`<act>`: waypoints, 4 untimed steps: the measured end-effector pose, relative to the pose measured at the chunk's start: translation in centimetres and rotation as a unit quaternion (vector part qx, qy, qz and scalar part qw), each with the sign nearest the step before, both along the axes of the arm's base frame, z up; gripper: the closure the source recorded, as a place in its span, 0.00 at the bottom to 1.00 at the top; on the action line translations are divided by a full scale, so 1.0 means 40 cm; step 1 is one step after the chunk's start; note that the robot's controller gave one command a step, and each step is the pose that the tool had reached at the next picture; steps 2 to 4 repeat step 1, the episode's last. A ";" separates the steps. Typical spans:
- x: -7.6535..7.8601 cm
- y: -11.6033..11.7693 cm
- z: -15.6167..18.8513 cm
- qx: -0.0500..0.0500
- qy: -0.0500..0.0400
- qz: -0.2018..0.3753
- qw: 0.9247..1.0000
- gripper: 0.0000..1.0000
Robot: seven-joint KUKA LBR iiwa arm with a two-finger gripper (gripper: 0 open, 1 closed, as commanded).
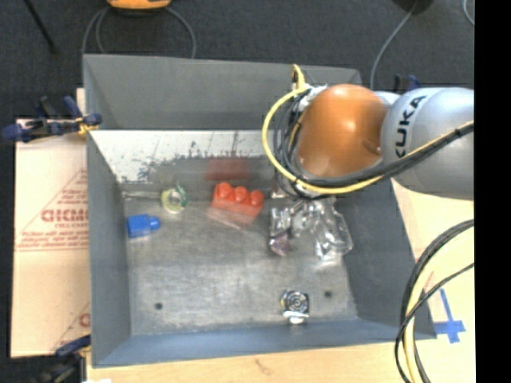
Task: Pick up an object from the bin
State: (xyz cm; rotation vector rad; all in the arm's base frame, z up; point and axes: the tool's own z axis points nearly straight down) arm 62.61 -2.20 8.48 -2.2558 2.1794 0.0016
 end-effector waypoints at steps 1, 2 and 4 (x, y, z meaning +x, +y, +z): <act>0.038 -0.045 0.381 -0.002 -0.004 0.018 1.000 1.00; 0.038 -0.045 0.381 -0.002 -0.004 0.018 1.000 1.00; 0.038 -0.045 0.381 -0.002 -0.004 0.018 1.000 1.00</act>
Offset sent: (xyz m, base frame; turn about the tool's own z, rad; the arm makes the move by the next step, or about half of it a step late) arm 0.0126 -0.0168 0.1462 -0.0419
